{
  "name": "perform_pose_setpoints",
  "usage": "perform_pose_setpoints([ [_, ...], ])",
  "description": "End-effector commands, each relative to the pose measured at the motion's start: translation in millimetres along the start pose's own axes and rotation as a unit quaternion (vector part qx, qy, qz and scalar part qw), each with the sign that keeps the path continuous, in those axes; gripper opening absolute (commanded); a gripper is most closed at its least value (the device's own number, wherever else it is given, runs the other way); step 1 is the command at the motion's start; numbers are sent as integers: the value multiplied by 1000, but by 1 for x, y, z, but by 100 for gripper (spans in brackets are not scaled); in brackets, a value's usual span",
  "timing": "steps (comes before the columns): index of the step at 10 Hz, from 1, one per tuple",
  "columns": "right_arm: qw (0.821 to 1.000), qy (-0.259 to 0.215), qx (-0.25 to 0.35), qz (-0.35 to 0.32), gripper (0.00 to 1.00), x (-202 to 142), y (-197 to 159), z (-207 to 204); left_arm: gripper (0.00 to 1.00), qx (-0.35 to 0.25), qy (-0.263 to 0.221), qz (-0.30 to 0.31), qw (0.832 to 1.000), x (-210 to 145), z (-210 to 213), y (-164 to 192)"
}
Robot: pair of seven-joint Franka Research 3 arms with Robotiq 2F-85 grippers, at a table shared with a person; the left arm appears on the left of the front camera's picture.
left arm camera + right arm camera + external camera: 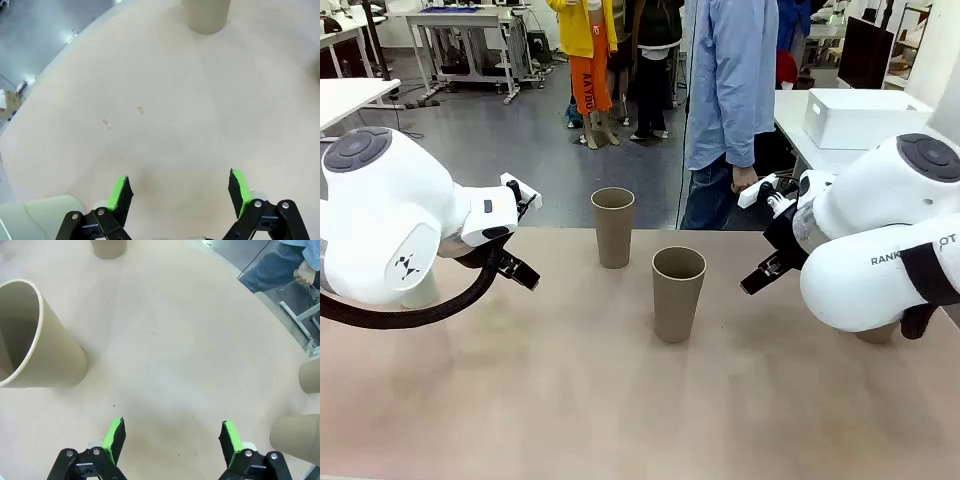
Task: Stack the cups and store them in the basket.
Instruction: Pick up two Reusable plastic cups , one in each hand.
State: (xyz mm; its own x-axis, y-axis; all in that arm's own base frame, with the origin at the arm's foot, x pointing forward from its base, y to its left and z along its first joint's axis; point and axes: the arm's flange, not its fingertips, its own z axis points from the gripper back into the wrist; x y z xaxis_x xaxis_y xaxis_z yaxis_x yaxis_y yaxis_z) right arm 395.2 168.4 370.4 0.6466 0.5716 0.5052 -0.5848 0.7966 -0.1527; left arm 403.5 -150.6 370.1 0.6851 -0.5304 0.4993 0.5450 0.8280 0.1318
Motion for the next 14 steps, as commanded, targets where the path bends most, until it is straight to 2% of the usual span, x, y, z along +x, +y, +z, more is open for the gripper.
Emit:
perform_pose_setpoints([
  [1, 1000, 0, 0, 0, 100, 0, 0, 0, 100, 0, 0, 0, 1000, 0, 0, 0],
  [9, 1000, 0, 0, 0, 100, 0, 0, 0, 100, 0, 0, 0, 1000, 0, 0, 0],
  [10, 1000, 5, 5, 9, 100, -2, -1, 1, 100, -36, -20, -9, 999, 15, 21, 8],
  [12, 999, -15, 35, 11, 100, -19, -69, 73, 100, -72, -37, -4, 997, 37, 60, 45],
  [14, 998, -47, 44, 7, 100, -41, -108, 122, 100, -116, -42, -34, 992, 44, 107, 74],
])
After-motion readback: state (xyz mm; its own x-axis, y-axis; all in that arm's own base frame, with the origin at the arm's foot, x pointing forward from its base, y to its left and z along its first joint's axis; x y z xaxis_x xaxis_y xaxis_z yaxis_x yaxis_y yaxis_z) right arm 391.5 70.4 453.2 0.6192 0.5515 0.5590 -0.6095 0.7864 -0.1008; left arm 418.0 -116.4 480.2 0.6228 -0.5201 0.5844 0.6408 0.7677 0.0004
